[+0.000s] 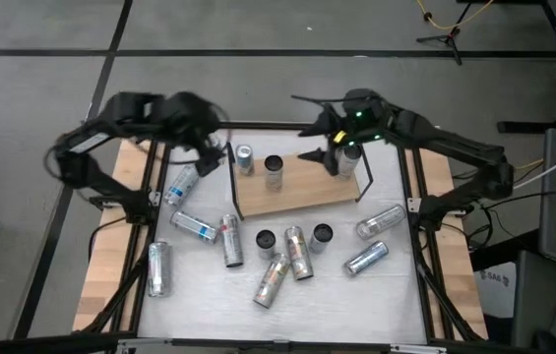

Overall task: Place canned beverage on shelf
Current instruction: Put the white-pink soda can on the shelf

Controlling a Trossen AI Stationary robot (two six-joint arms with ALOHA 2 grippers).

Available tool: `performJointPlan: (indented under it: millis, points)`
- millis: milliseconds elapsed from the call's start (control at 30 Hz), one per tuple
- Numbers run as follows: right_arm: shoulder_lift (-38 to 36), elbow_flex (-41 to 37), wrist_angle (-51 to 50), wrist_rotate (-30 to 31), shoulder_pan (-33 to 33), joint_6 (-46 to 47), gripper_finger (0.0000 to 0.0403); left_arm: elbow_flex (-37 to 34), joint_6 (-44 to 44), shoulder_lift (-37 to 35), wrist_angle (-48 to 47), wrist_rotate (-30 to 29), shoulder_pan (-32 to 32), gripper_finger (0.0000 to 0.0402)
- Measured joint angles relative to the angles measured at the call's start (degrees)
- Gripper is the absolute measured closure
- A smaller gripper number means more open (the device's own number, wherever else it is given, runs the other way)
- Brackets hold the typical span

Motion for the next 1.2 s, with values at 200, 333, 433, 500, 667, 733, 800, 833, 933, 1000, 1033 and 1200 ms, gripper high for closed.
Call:
performJointPlan:
  millis: [200, 333, 433, 500, 667, 733, 800, 833, 933, 1000, 1033, 1200]
  points:
    - [4.92, 0.00, 3.73, 2.30, 3.52, -1.41, 0.0100, -21.61, -3.13, -15.94, 13.90, -1.40, -4.07, 0.0061]
    - [8.12, 0.00, 5.14, 4.72, 4.05, -1.89, 0.0100, -34.22, -3.24, -23.76, 24.11, -1.45, -6.10, 0.0061]
    - [10.27, 0.00, 6.95, 4.79, 4.03, -1.89, 0.0100, -41.94, -3.20, -27.65, 30.02, -1.41, -6.79, 0.0061]
    - [11.62, 0.00, 8.24, 4.92, 4.03, -1.89, 0.0100, -45.79, -3.17, -29.27, 32.87, -1.42, -6.94, 0.0061]
    - [14.53, 0.00, 9.70, 4.94, 4.03, -1.91, 0.0100, -52.16, -3.22, -30.03, 37.55, -1.29, -6.99, 0.0061]
    - [15.38, 0.00, 9.60, 5.01, 4.03, -1.91, 0.0100, -53.76, -3.16, -30.04, 39.32, -1.31, -6.99, 0.0061]
    - [16.11, 0.00, 9.60, 5.84, 4.03, -1.91, 0.0100, -55.29, -3.15, -30.05, 41.40, -1.28, -6.99, 0.0061]
    - [16.49, 0.00, 9.54, 6.38, 4.03, -1.94, 0.0100, -55.92, -3.15, -30.03, 41.91, -1.27, -6.99, 0.0061]
    - [17.20, 0.00, 9.46, 8.51, 4.01, -3.07, 0.0100, -56.40, -3.17, -30.03, 42.50, -1.25, -6.99, 0.0061]
    - [17.35, 0.00, 8.91, 9.47, 4.01, -3.97, 0.0100, -56.40, -3.19, -30.07, 42.84, -1.25, -6.99, 0.0061]
    - [17.49, 0.00, 9.06, 9.98, 4.01, -4.47, 0.0100, -56.40, -3.19, -30.04, 42.93, -1.25, -6.99, 0.0061]
    - [17.65, 0.00, 8.98, 10.79, 4.01, -5.36, 0.0100, -56.40, -3.19, -30.03, 43.05, -1.25, -7.01, 0.0061]
